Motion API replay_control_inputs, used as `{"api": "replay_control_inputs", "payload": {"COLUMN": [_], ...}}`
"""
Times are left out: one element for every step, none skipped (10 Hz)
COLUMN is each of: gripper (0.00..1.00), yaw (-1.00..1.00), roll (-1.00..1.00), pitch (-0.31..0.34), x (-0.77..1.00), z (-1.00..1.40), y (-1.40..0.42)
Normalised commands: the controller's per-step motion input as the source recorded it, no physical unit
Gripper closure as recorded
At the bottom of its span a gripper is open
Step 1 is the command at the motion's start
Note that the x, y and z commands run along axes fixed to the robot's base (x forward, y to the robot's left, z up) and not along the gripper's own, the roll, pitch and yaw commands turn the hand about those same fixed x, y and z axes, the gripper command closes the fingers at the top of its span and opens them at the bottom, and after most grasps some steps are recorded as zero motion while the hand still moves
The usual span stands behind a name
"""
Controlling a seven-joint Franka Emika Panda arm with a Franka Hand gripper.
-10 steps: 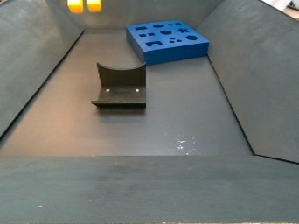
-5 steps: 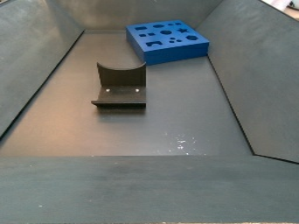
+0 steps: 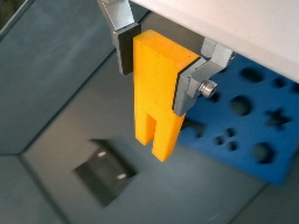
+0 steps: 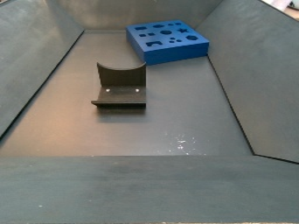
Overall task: Pick up the double-square object. Move up. Place the double-square object on the fixture. Regrasp the double-square object. Move to above the board. Insert the double-square object.
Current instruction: Move to above the board, then insert the double-square object.
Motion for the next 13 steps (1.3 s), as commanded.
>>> {"api": "replay_control_inputs", "payload": {"gripper": [1.00, 1.00, 1.00, 1.00, 1.00, 1.00, 1.00, 1.00, 1.00, 1.00, 1.00, 1.00, 1.00], "yaw": [-0.05, -0.06, -0.06, -0.07, -0.06, -0.04, -0.02, -0.02, 0.00, 0.13, 0.48, 0.59, 0.67], "roll": [-1.00, -1.00, -1.00, -1.00, -0.80, -0.57, -0.34, -0.23, 0.00, 0.05, 0.01, 0.00, 0.00], "pitch": [-0.147, -0.142, -0.129, -0.122, -0.097, -0.081, -0.060, -0.042, -0.004, -0.006, -0.026, 0.000, 0.000], "x": [-0.62, -0.38, -0.23, -0.14, -0.09, -0.07, -0.05, -0.04, 0.00, 0.03, 0.03, 0.10, 0.35], "z": [0.00, 0.00, 0.00, 0.00, 0.00, 0.00, 0.00, 0.00, 0.00, -0.18, -0.22, -0.17, -0.12], "y": [-0.29, -0.15, -0.08, -0.04, -0.01, 0.01, 0.01, 0.01, 0.00, -0.15, -0.31, -0.31, -0.27]}}
